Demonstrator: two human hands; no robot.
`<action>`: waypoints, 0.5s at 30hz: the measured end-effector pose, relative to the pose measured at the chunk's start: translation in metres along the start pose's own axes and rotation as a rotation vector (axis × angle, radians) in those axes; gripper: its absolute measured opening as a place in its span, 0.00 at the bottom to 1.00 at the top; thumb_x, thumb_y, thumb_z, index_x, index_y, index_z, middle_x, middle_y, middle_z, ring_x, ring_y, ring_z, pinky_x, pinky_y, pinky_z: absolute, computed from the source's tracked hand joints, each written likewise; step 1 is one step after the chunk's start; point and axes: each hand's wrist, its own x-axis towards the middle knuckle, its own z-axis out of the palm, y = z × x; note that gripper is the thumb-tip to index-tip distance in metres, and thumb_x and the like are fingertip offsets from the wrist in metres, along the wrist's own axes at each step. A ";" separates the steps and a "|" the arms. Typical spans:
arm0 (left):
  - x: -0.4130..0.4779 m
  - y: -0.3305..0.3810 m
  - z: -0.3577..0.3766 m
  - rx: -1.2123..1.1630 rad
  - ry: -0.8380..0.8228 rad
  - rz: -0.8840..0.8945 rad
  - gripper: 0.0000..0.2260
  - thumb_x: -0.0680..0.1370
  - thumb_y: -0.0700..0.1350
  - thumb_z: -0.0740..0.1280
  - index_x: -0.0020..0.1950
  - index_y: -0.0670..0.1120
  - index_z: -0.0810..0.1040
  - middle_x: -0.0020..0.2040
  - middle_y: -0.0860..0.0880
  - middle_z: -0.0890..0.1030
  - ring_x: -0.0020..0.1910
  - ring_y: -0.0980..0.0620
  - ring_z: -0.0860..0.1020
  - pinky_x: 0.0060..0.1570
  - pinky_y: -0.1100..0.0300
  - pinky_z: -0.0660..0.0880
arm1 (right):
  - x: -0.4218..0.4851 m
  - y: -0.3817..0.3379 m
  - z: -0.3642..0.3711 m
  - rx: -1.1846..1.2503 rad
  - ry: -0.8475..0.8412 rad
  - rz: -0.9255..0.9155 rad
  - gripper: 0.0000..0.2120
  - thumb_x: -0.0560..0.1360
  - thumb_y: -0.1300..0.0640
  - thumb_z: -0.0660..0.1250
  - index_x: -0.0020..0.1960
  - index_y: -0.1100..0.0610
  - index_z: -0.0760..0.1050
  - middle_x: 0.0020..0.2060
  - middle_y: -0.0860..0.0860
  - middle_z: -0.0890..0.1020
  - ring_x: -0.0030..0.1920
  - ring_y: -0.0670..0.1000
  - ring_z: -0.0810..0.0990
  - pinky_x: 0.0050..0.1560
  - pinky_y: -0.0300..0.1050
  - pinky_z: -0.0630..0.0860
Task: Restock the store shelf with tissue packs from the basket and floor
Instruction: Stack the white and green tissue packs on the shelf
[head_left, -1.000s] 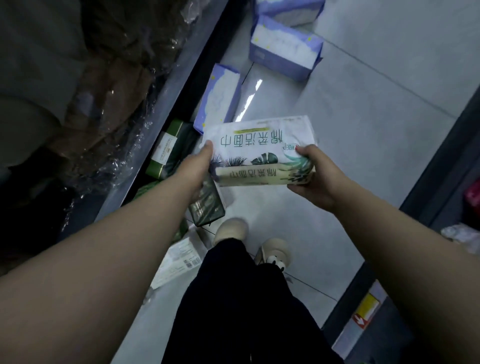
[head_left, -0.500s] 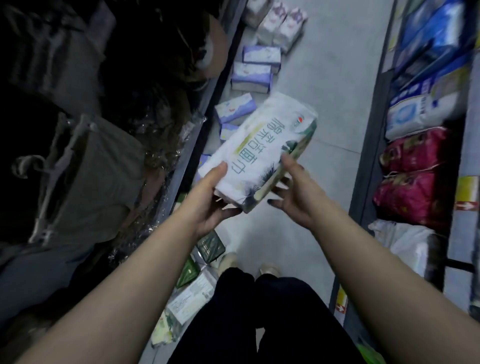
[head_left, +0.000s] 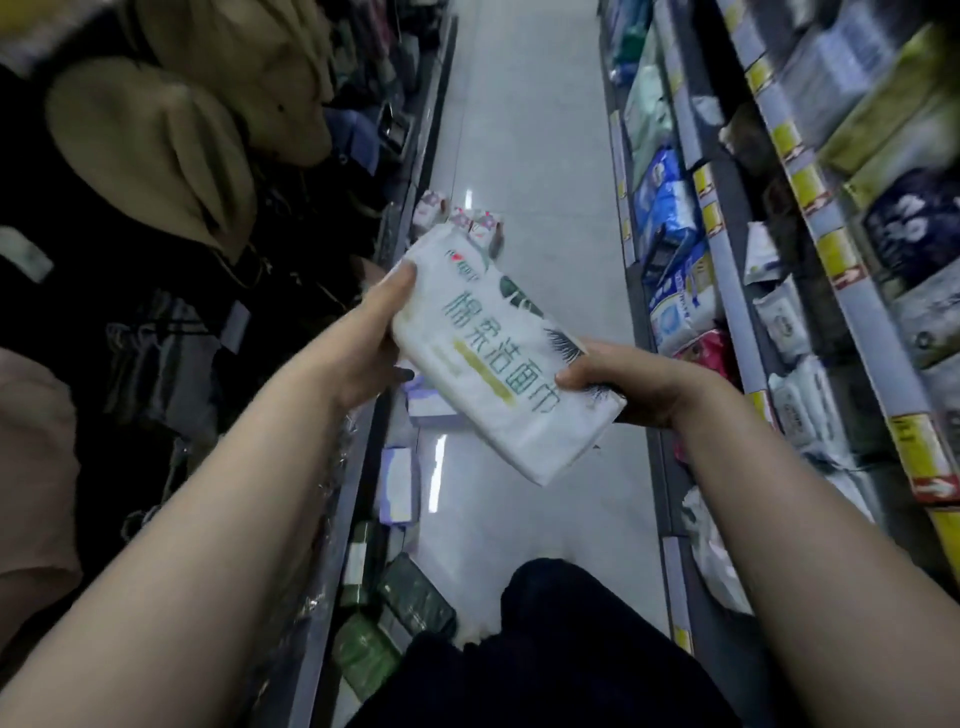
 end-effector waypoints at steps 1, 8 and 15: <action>0.004 0.009 0.004 0.002 -0.035 0.007 0.27 0.71 0.64 0.66 0.64 0.49 0.75 0.57 0.48 0.83 0.58 0.50 0.80 0.48 0.54 0.80 | -0.003 -0.007 -0.011 -0.034 0.014 0.022 0.30 0.59 0.51 0.78 0.61 0.49 0.77 0.64 0.65 0.76 0.60 0.61 0.71 0.62 0.65 0.62; 0.055 0.059 0.073 -0.120 0.007 0.083 0.18 0.79 0.54 0.61 0.63 0.46 0.77 0.60 0.44 0.82 0.54 0.45 0.81 0.41 0.53 0.81 | -0.035 -0.064 -0.092 0.381 0.547 -0.323 0.17 0.76 0.44 0.65 0.58 0.54 0.75 0.51 0.53 0.83 0.53 0.55 0.79 0.51 0.48 0.74; 0.102 0.109 0.160 -0.189 -0.003 0.234 0.19 0.79 0.54 0.60 0.67 0.48 0.74 0.57 0.47 0.83 0.58 0.47 0.81 0.51 0.51 0.78 | -0.048 -0.133 -0.123 0.247 1.070 -0.509 0.25 0.76 0.48 0.66 0.68 0.60 0.69 0.57 0.59 0.80 0.54 0.59 0.82 0.47 0.48 0.78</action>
